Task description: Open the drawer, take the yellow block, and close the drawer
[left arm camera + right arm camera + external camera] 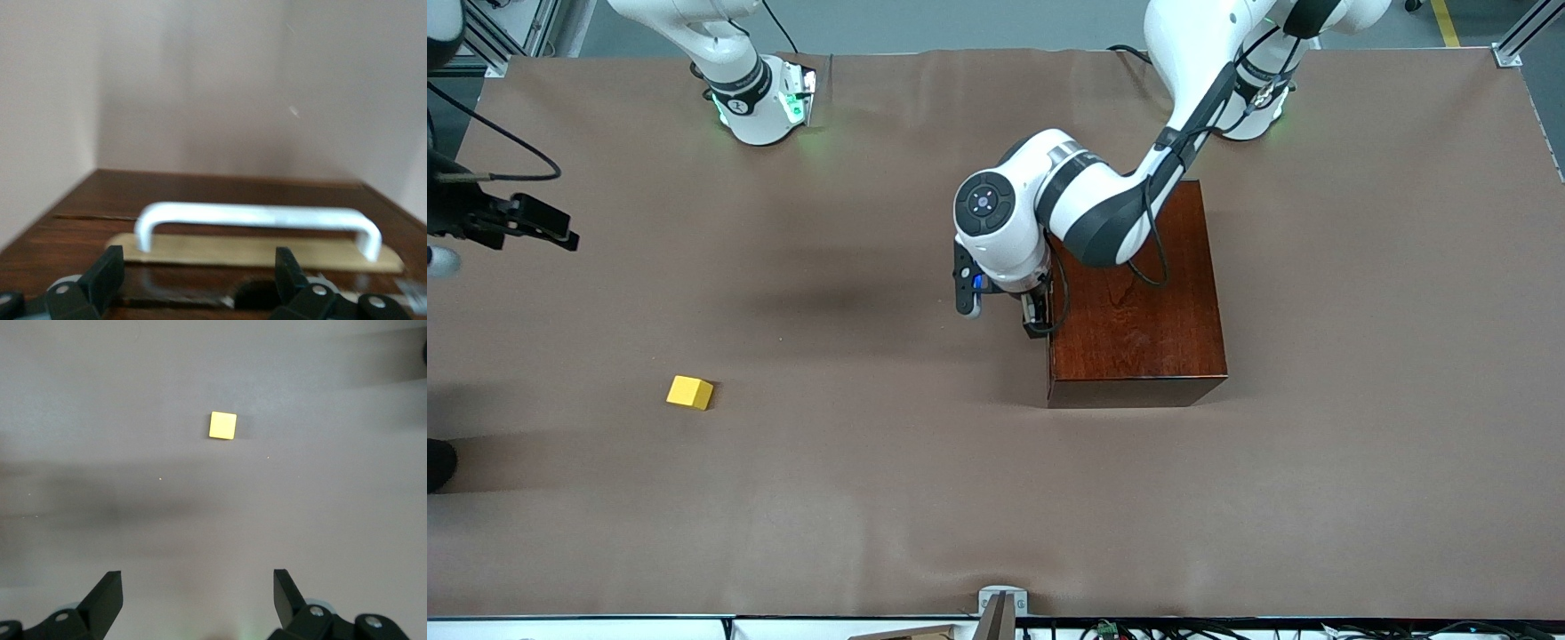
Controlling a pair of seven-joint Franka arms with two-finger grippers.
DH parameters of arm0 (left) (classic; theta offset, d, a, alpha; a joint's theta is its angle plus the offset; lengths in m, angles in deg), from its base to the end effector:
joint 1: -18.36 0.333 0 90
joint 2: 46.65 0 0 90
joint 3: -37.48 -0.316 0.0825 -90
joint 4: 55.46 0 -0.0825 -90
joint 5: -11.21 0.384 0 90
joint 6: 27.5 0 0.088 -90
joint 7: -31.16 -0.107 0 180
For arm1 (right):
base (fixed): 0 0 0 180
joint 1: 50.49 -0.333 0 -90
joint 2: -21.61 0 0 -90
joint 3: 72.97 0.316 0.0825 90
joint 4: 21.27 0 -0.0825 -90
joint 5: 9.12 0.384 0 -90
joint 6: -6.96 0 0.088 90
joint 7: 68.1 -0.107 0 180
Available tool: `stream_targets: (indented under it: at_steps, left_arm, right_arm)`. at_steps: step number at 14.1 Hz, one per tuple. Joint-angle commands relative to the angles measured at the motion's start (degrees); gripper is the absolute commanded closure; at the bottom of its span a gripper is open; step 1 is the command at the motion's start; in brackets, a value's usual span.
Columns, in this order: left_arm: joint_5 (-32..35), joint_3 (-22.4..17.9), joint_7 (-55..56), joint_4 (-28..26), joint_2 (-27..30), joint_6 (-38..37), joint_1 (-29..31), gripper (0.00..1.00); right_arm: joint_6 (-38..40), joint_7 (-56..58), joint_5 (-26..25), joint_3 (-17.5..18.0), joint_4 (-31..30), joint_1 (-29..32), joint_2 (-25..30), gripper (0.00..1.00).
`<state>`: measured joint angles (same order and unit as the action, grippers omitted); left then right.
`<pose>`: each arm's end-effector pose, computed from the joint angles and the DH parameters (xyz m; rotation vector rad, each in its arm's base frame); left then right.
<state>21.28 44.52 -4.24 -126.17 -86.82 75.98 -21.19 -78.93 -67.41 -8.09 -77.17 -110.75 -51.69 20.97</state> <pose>0.5271 -0.5038 0.3467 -2.2648 2.0244 0.1750 0.5494 -0.0265 0.6166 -3.1194 0.0620 0.1143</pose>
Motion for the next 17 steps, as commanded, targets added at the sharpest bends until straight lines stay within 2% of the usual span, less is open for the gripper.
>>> stream_targets:
  at_steps: [1, 3, 7, 9, 12, 17]
  left_arm:
    - [-1.7, 0.3, 9.0, -0.2, 1.1, 4.9, -0.4, 0.0]
    - [-2.9, 0.6, 17.9, 0.0, 2.9, 5.7, -0.3, 0.0]
    - [-6.7, -0.7, 32.5, -0.4, 11.4, 4.5, 0.9, 0.0]
    - [-7.6, -1.2, 34.7, -0.4, 15.3, -0.6, 4.9, 0.0]
    - [-7.6, -1.2, 34.9, -0.6, 20.4, -7.5, 13.3, 0.0]
    - [-7.8, -0.8, 33.9, -0.9, 25.0, -13.6, 27.7, 0.0]
  right_arm:
    - [1.3, 0.0, -0.9, 0.4, 1.5, 1.0, -0.5, 0.0]
    - [0.6, 0.0, -0.9, 0.2, 1.7, 1.5, -0.9, 0.0]
    - [-0.8, -0.2, 0.0, 0.2, 2.1, 1.5, -1.4, 0.0]
    - [-3.6, -0.5, -0.1, 0.2, 2.1, 1.4, -1.4, 0.0]
    - [-3.7, -0.4, -0.1, 0.2, 2.1, 1.2, -1.6, 0.0]
    - [-3.4, -0.2, -0.2, 0.3, 2.1, 1.4, -1.6, 0.0]
